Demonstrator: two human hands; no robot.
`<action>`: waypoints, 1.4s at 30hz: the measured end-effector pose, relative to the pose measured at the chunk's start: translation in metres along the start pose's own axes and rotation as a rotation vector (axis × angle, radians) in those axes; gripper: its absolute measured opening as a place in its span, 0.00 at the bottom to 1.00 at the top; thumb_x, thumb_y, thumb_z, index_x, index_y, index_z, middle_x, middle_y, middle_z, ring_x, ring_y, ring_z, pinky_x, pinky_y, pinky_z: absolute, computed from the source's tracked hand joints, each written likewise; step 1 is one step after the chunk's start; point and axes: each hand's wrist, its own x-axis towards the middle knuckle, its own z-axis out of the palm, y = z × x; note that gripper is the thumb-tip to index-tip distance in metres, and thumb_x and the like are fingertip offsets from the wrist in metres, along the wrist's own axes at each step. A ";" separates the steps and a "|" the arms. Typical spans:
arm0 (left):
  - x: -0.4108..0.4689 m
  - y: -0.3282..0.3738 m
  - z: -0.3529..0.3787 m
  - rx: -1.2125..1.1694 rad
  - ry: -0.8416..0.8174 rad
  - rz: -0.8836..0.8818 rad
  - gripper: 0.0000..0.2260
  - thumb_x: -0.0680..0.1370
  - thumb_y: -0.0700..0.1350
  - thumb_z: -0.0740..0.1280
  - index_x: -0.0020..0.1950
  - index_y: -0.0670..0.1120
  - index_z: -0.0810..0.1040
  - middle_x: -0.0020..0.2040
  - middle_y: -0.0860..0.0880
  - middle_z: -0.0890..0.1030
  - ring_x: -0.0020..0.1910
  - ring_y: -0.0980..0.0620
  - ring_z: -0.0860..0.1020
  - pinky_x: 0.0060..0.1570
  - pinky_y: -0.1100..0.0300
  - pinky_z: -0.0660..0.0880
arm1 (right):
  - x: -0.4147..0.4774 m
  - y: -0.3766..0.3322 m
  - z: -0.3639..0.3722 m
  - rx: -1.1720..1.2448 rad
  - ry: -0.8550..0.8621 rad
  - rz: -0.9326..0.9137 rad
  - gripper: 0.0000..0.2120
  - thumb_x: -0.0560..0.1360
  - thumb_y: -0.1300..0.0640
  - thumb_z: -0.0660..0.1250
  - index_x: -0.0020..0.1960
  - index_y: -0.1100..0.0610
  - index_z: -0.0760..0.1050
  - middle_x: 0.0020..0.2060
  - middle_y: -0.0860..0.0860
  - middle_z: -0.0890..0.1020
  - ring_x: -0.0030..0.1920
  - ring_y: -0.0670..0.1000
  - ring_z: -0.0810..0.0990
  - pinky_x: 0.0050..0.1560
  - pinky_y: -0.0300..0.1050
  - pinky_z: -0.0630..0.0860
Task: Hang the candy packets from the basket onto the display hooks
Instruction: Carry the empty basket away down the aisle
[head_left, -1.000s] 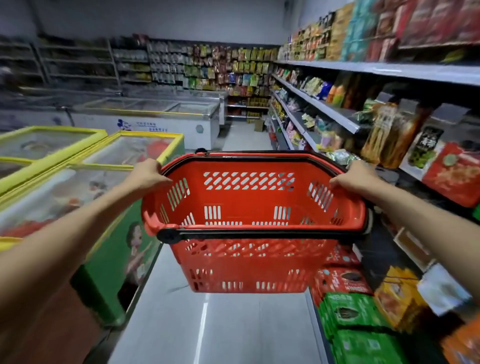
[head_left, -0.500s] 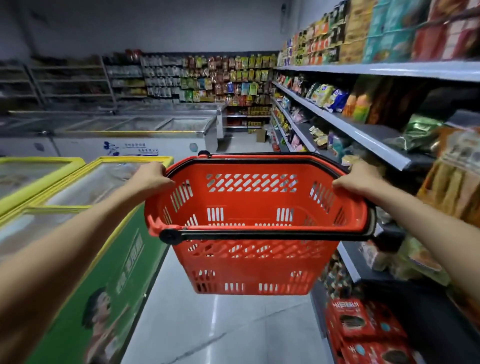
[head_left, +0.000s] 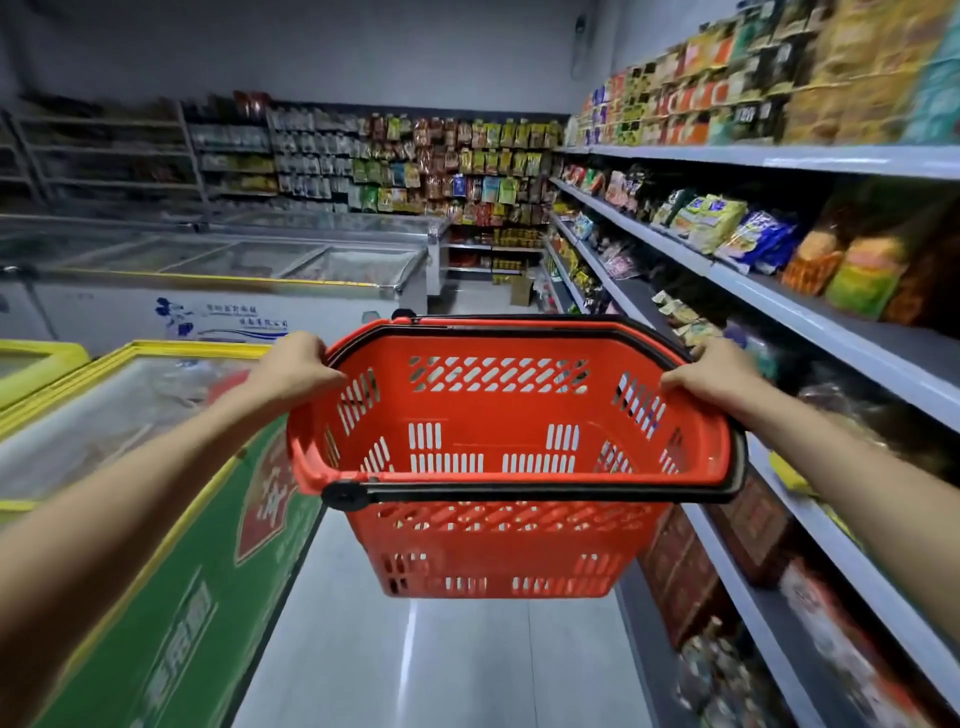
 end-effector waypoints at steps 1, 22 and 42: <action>0.032 -0.004 0.004 0.005 -0.014 0.006 0.10 0.69 0.48 0.75 0.40 0.41 0.85 0.35 0.42 0.85 0.37 0.44 0.85 0.38 0.50 0.83 | 0.024 -0.014 0.011 -0.008 0.004 -0.002 0.19 0.64 0.49 0.83 0.37 0.58 0.75 0.39 0.59 0.84 0.40 0.58 0.81 0.33 0.46 0.68; 0.632 0.029 0.137 -0.008 0.009 0.051 0.08 0.72 0.47 0.79 0.47 0.46 0.87 0.37 0.46 0.83 0.39 0.47 0.81 0.36 0.57 0.71 | 0.566 -0.152 0.227 -0.004 0.027 0.040 0.21 0.62 0.45 0.80 0.44 0.56 0.77 0.37 0.55 0.83 0.40 0.59 0.83 0.39 0.50 0.80; 1.169 0.024 0.281 -0.017 0.000 0.051 0.04 0.74 0.47 0.76 0.44 0.49 0.82 0.41 0.40 0.86 0.43 0.42 0.85 0.42 0.53 0.79 | 1.048 -0.299 0.437 0.028 0.082 0.039 0.26 0.64 0.42 0.78 0.53 0.56 0.78 0.43 0.55 0.83 0.44 0.59 0.82 0.39 0.47 0.73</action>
